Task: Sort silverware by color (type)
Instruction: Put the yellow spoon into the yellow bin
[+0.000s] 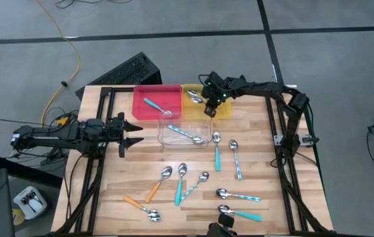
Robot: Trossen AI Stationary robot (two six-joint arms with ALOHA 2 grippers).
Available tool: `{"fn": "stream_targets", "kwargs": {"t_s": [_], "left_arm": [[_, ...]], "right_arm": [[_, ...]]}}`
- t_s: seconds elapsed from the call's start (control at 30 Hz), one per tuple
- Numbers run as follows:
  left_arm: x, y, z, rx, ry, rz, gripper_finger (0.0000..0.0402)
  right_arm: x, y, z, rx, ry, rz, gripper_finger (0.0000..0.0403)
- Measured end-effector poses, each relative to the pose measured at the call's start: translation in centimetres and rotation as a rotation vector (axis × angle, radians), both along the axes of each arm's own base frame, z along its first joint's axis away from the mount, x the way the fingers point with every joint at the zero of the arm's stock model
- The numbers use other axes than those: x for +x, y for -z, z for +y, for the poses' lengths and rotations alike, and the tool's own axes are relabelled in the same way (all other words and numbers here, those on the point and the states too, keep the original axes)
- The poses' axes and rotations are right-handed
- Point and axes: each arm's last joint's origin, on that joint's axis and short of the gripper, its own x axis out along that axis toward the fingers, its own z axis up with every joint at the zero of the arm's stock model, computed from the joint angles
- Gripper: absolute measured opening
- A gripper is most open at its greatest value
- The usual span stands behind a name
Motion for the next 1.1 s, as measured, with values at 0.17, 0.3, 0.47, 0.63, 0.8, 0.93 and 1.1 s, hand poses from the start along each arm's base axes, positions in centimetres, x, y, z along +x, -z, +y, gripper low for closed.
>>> {"fn": "stream_targets", "kwargs": {"t_s": [0.17,0.3,0.47,0.63,0.8,0.93,1.1], "left_arm": [[0.0,0.0,0.0,0.006,-0.002,0.001,0.021],[0.0,0.0,0.0,0.007,-0.003,0.001,0.021],[0.0,0.0,0.0,0.007,-0.003,0.001,0.021],[0.0,0.0,0.0,0.007,-0.003,0.001,0.021],[0.0,0.0,0.0,0.007,-0.003,0.001,0.021],[0.0,0.0,0.0,0.007,-0.003,0.001,0.021],[0.0,0.0,0.0,0.007,-0.003,0.001,0.021]], "right_arm": [[0.1,0.1,0.1,-0.002,-0.011,0.005,0.0061],[0.1,0.1,0.0,-0.002,-0.013,0.003,0.0061],[0.2,0.6,-0.3,0.02,-0.017,-0.008,0.0061],[0.3,1.4,-0.6,0.025,-0.012,-0.001,0.0062],[0.3,2.4,-0.9,0.037,-0.001,0.023,0.0062],[0.3,2.4,-0.9,0.031,0.002,0.025,0.0072],[0.1,2.5,-1.0,0.012,0.041,0.052,0.01]]}}
